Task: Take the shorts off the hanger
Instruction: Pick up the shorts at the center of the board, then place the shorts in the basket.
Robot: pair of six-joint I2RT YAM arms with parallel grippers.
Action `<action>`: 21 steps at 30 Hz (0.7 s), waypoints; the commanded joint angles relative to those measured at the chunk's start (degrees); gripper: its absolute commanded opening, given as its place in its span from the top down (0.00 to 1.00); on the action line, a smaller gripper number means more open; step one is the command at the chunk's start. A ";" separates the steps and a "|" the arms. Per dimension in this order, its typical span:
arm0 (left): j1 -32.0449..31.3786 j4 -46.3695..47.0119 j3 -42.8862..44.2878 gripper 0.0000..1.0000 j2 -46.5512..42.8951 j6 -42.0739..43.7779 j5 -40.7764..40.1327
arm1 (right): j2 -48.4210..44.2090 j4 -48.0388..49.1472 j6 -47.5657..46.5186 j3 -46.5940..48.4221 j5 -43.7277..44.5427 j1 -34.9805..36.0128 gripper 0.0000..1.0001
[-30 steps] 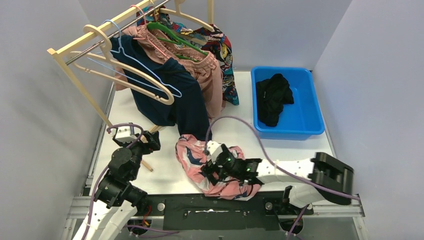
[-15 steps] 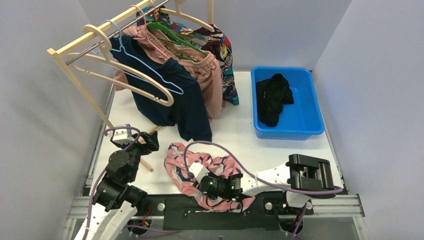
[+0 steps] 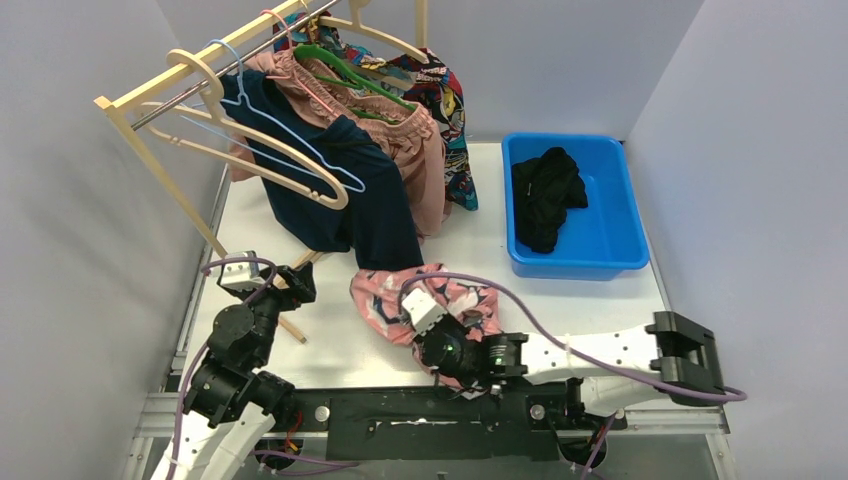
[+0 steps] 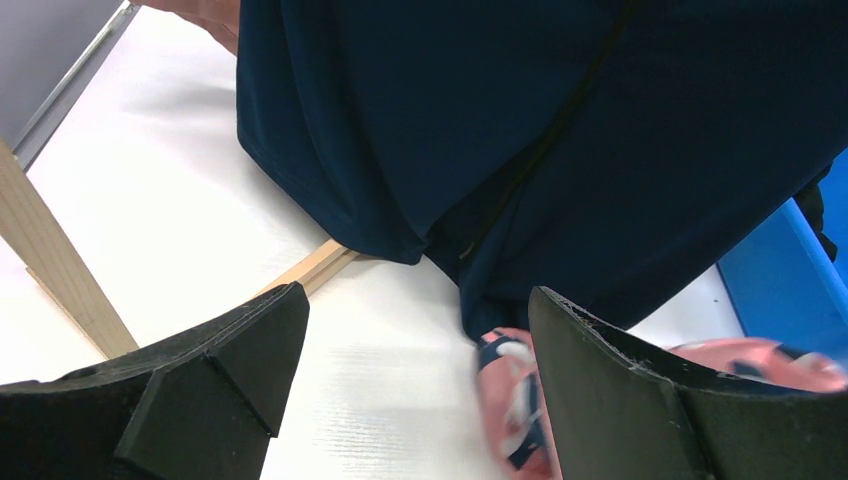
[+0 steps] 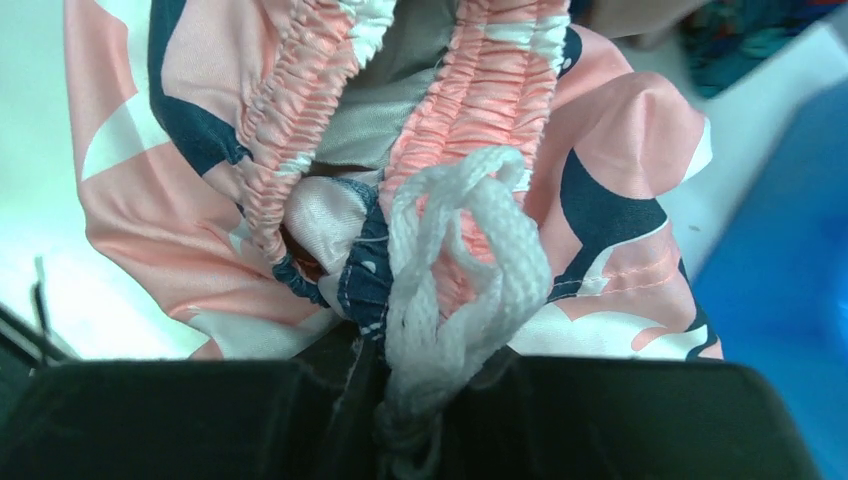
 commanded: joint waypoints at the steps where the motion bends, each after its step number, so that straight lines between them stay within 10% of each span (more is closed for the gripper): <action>1: 0.34 2.46 0.53 0.19 -1.00 -0.27 -0.01 | -7.84 -1.54 3.48 -0.35 16.22 -1.53 1.00; 9: 0.37 2.29 0.68 0.19 -0.21 -0.10 0.73 | -19.20 -8.16 9.45 2.37 16.05 -13.05 1.00; 21: 0.59 2.90 0.52 0.19 0.26 0.07 1.55 | -29.63 0.32 -13.91 13.99 9.17 -34.95 1.00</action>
